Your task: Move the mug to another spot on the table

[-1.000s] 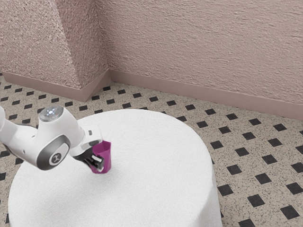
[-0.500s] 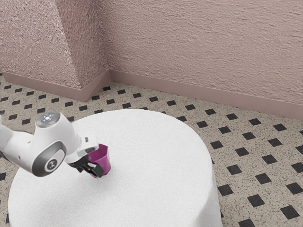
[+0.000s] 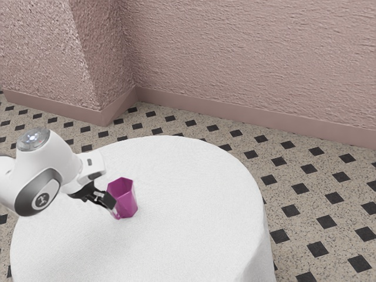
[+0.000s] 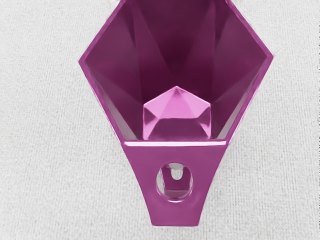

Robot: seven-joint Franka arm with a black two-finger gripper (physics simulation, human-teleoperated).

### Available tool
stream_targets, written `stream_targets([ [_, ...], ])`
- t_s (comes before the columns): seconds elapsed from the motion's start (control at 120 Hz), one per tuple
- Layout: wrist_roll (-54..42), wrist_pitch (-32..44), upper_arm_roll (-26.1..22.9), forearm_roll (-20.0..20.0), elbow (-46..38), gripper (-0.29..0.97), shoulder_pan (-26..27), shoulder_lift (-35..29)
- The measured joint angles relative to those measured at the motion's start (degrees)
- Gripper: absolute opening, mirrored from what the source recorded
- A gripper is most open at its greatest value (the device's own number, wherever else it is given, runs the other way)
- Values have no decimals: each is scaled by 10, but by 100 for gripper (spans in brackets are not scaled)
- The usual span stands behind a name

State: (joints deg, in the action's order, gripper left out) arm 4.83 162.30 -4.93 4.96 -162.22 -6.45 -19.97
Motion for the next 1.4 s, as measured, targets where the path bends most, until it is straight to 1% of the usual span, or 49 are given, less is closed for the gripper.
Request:
stream_targets([
  [0.058,0,-13,0,0,8,68,0,-11],
  [0.175,-1,-60,1,3,56,68,0,-20],
  [0.3,-7,-149,3,5,144,68,-1,-16],
  [0.425,-16,-255,4,2,250,68,-1,19],
  [0.542,-32,-357,4,-16,371,68,-1,72],
  [0.617,-46,-431,4,-28,489,68,-1,124],
  [0.717,-63,-519,4,-44,621,68,10,178],
  [0.808,-74,-587,2,-53,707,68,27,206],
  [0.867,-81,-620,2,-56,728,68,38,211],
  [0.967,-90,-658,2,-58,739,68,56,212],
  [1.15,-104,-689,2,-55,765,68,79,215],
  [1.267,-110,-697,3,-54,768,68,79,217],
  [1.4,-116,-701,4,-56,769,68,62,217],
])
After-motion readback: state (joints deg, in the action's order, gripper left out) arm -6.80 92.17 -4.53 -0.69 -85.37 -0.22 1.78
